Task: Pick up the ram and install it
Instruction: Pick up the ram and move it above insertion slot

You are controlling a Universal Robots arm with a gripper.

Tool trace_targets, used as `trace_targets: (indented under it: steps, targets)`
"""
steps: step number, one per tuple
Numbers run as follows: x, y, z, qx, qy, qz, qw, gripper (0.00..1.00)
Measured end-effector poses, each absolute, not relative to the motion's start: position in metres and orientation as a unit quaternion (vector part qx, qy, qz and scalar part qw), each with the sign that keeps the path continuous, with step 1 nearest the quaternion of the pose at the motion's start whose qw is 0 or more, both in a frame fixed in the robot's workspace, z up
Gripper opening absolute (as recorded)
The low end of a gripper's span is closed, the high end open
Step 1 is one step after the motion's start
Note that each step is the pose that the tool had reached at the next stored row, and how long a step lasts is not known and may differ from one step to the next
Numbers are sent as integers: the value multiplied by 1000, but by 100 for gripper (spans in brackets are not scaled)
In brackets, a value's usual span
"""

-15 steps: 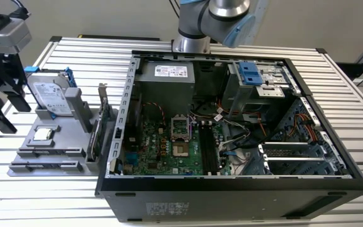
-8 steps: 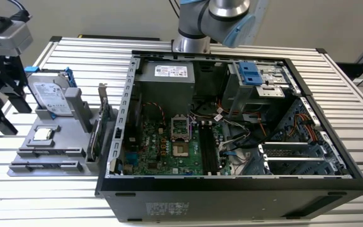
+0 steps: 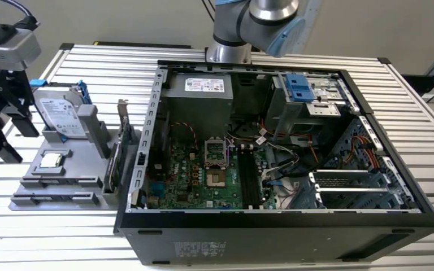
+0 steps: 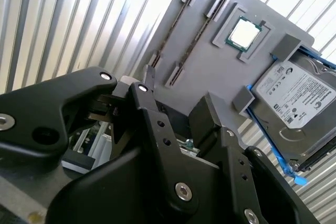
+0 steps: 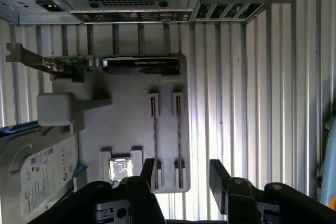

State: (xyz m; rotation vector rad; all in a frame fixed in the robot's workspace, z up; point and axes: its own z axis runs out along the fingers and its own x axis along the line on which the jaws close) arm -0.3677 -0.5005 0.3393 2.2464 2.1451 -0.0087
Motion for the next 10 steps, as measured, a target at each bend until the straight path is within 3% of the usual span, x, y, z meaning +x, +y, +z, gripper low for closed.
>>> trace_targets:
  steps: [10]
  targets:
    - [-368,-500,334,723,691,-6,21,100]
